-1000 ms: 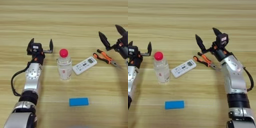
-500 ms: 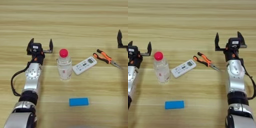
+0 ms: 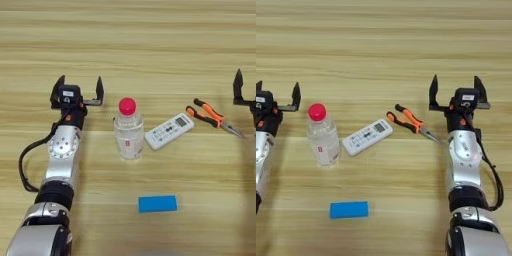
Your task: Move the objects on the table
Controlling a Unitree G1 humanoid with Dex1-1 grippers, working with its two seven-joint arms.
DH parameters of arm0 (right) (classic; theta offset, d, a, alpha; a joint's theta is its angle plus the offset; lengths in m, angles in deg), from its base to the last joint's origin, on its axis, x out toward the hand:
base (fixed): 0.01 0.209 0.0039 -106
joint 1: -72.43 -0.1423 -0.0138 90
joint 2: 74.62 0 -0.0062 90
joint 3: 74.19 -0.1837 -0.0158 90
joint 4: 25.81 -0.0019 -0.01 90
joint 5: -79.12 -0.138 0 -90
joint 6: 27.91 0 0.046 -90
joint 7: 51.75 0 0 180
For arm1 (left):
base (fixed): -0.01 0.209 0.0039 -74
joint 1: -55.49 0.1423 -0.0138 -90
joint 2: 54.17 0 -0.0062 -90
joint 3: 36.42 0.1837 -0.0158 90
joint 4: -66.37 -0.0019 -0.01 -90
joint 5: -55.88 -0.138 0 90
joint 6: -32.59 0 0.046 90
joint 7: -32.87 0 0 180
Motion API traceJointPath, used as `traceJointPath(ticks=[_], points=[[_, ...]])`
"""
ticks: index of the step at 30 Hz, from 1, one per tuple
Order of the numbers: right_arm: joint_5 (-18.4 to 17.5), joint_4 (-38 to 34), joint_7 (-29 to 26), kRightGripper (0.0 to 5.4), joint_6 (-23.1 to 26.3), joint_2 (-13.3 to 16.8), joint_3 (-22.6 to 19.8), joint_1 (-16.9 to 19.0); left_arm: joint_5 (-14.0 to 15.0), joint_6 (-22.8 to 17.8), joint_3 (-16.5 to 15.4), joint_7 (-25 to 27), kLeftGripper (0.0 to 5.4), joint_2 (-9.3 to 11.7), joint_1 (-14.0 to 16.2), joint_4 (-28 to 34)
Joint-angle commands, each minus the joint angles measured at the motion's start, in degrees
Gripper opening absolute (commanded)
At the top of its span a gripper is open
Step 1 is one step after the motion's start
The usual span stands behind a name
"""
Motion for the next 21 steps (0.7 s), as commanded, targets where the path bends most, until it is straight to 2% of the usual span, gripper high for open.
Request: traceJointPath(ticks=[1, 7, 10, 16, 19, 21], points=[[-0.7, -0.7, -0.3, 5.37, -0.7, -1.0, 0.5, -0.5, 1.6, -1.1, -0.7, 1.8, 5.40, 1.4, 0.8, 2.5], [-0.5, -2.4, -0.4, 5.37, -0.3, -1.2, 0.9, 0.3, 5.5, -4.2, -1.0, 6.5, 5.40, 2.9, 3.6, 12.4], [-0.9, -4.2, -0.7, 5.37, 0.7, -1.0, 0.8, 0.9, 7.4, -6.8, -0.3, 8.6, 5.40, 2.8, 7.2, 20.1], [-1.6, -7.9, -1.2, 5.37, 2.8, -0.7, 0.7, 2.1, 8.6, -10.1, 1.6, 11.1, 5.40, 2.6, 14.3, 32.7], [-1.7, -9.4, -1.3, 5.37, 3.8, -0.6, 0.7, 2.7, 12.0, -11.3, 2.0, 14.0, 5.40, 3.0, 17.5, 37.9], [-1.7, -10.2, -1.4, 5.37, 4.3, -0.7, 0.7, 3.0, 16.7, -13.4, 2.4, 17.5, 5.40, 3.8, 20.1, 42.4]])
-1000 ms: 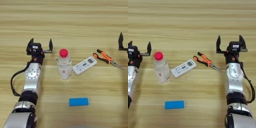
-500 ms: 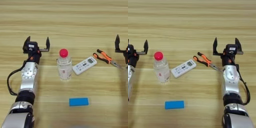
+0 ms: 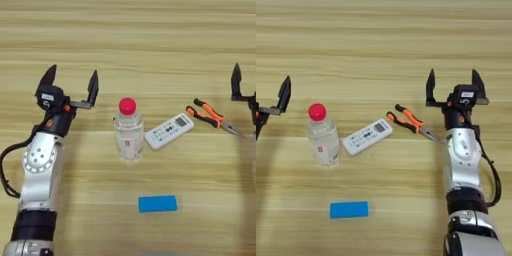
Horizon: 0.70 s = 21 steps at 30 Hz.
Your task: Move the objects on the table
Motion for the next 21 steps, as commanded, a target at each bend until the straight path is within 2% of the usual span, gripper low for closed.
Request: traceJointPath(ticks=[1, 3, 5, 13, 15, 18, 21], points=[[-0.5, -1.9, -0.2, 5.37, 1.9, 0.3, 0.1, 0.7, 7.6, -4.3, 1.0, 6.3, 5.40, 2.1, 4.8, 8.4], [-0.2, -2.3, -0.3, 5.37, 2.1, 0.4, 0.2, 0.8, 8.4, -5.5, 1.0, 7.8, 5.40, 2.9, 6.0, 10.1], [0.3, -2.4, -0.3, 5.37, 2.1, 0.3, 0.5, 0.9, 8.6, -6.0, 0.6, 7.9, 5.40, 2.8, 6.0, 9.8], [0.4, -2.0, -0.2, 5.37, 2.1, 0.2, 0.7, 0.8, 6.5, -5.0, 0.6, 7.5, 5.40, 2.0, 4.7, 8.1], [0.5, -1.7, -0.2, 5.37, 2.0, 0.2, 0.7, 0.7, 3.5, -4.6, -0.2, 5.0, 5.40, 1.9, 3.3, 5.5], [0.6, -1.0, -0.1, 5.37, 1.6, 0.2, 0.8, 0.5, -4.5, -2.4, -1.2, -2.2, 5.40, 1.6, -0.9, -2.0], [1.2, 0.0, 0.1, 5.37, 0.9, 0.3, 1.0, 0.3, -9.0, -0.5, -0.9, -6.9, 5.40, 0.7, -5.7, -11.5]])
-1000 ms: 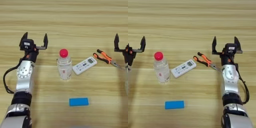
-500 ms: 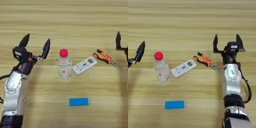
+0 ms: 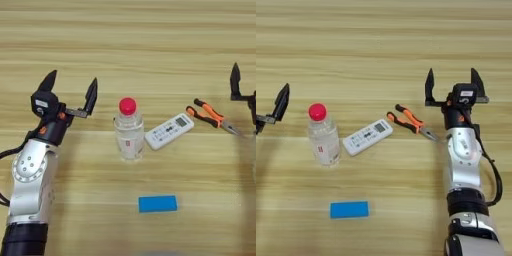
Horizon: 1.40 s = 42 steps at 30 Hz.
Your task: Move the objects on the table
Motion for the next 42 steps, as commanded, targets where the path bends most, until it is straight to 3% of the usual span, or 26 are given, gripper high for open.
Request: traceJointPath(ticks=[1, 4, 7, 8, 11, 16, 31, 42], points=[[1.1, 1.6, 0.2, 5.37, -0.4, 0.4, 0.5, -0.1, -5.3, 1.6, -0.1, -5.8, 5.40, -1.0, -6.6, -12.1], [1.8, 2.8, 0.5, 5.37, -1.3, 0.6, 0.7, -0.5, -6.5, 0.7, -1.3, -8.7, 5.40, -0.1, -10.9, -18.3], [2.8, 3.8, 0.6, 5.37, -2.2, 0.8, 1.1, -0.8, -11.1, 7.6, -0.4, -11.8, 5.40, 1.5, -13.7, -25.2], [3.0, 4.0, 0.5, 5.37, -2.4, 0.9, 1.1, -0.8, -11.0, 9.0, -0.6, -12.1, 5.40, 1.4, -14.2, -26.4], [3.1, 4.2, 0.4, 5.37, -2.8, 1.0, 1.2, -0.8, -7.8, 8.4, -2.3, -11.5, 5.40, 0.4, -15.3, -28.7], [4.9, 3.9, 0.6, 5.37, -4.0, 1.2, 2.2, -0.4, -8.0, 10.3, -2.1, -11.5, 5.40, 0.5, -15.9, -29.8], [4.3, 4.5, 0.6, 5.37, -4.4, 1.0, 2.0, -0.2, -7.7, 11.7, -2.0, -11.6, 5.40, 0.4, -15.7, -30.8], [4.2, 7.6, 0.6, 5.37, -5.1, 1.2, 1.7, -1.8, -8.0, 12.6, -1.8, -11.8, 5.40, 0.2, -17.2, -33.5]])
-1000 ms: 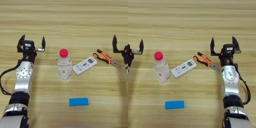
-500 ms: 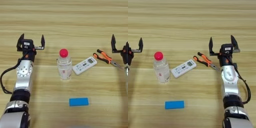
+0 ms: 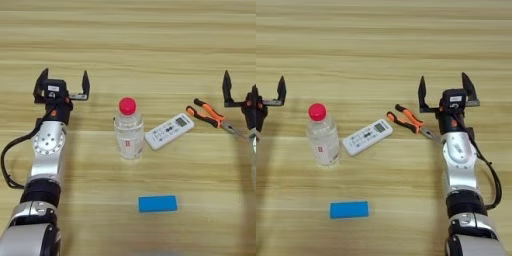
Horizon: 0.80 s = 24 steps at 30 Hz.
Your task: Move the objects on the table
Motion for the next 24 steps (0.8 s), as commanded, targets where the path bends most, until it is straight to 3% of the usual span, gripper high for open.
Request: traceJointPath(ticks=[1, 15, 24], points=[[-0.3, 2.3, 0.0, 5.37, -1.3, 0.7, -0.1, -1.8, -0.5, 1.0, 0.3, -0.2, 5.40, -0.1, -1.6, -2.4], [-0.4, 10.3, 0.1, 5.37, -5.1, 0.9, -0.2, -5.1, -0.6, 4.9, 0.1, -0.6, 5.40, 0.1, -4.6, -10.1], [-0.2, 10.8, 0.7, 5.37, -5.4, 0.6, 0.2, -5.7, 0.0, 5.9, -0.2, 0.1, 5.40, 0.9, -5.5, -11.8]])
